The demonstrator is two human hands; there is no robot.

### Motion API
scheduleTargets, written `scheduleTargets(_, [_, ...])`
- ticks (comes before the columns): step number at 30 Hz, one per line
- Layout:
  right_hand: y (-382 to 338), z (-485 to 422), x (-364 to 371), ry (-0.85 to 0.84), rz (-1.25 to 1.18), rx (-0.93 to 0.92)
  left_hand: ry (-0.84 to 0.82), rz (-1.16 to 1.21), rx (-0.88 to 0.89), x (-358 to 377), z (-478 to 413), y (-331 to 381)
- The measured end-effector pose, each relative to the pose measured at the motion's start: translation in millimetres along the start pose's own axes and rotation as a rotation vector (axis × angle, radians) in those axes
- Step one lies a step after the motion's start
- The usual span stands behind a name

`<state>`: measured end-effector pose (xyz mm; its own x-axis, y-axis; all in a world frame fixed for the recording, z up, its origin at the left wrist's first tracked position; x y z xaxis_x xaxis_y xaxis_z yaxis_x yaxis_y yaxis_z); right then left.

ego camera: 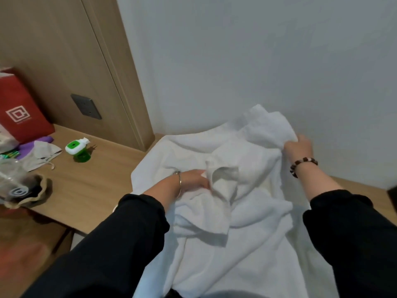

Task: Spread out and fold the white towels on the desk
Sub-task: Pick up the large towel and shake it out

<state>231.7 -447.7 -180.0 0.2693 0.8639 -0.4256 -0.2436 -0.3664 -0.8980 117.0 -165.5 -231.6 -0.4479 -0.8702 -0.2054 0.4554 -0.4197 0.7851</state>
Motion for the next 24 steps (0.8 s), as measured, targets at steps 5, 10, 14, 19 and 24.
scheduleTargets(5, [-24.7,24.8,35.0,-0.451,-0.226,-0.097,0.255,0.161,0.172,12.6,-8.0,53.8])
scheduleTargets(10, [-10.7,72.5,74.9,-0.84,-0.247,0.03,0.049,0.436,0.148,20.6,-1.6,48.6])
scheduleTargets(14, [6.3,73.7,87.2,-0.516,0.039,-0.104,0.25,0.391,0.062,-13.8,5.9,13.7])
scheduleTargets(19, [5.7,76.5,80.8,-0.106,0.621,-0.264,0.7,-0.138,-0.125,-80.7,31.5,-72.0])
scheduleTargets(24, [-13.1,141.8,140.0,-0.33,0.813,-0.766,0.722,-0.408,-0.29,-103.1,56.9,-140.2])
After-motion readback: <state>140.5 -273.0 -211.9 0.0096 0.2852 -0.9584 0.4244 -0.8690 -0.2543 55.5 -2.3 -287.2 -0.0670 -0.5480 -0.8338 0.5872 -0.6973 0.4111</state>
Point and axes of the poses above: each hand's wrist, its own z-axis away from the middle knuckle, its own x-axis out of the palm, y = z × x, the point moved 5 cm from there along -z, towards the middle knuckle, and after that the axes turned 9 degrees about -z, right-handed, at the moved point
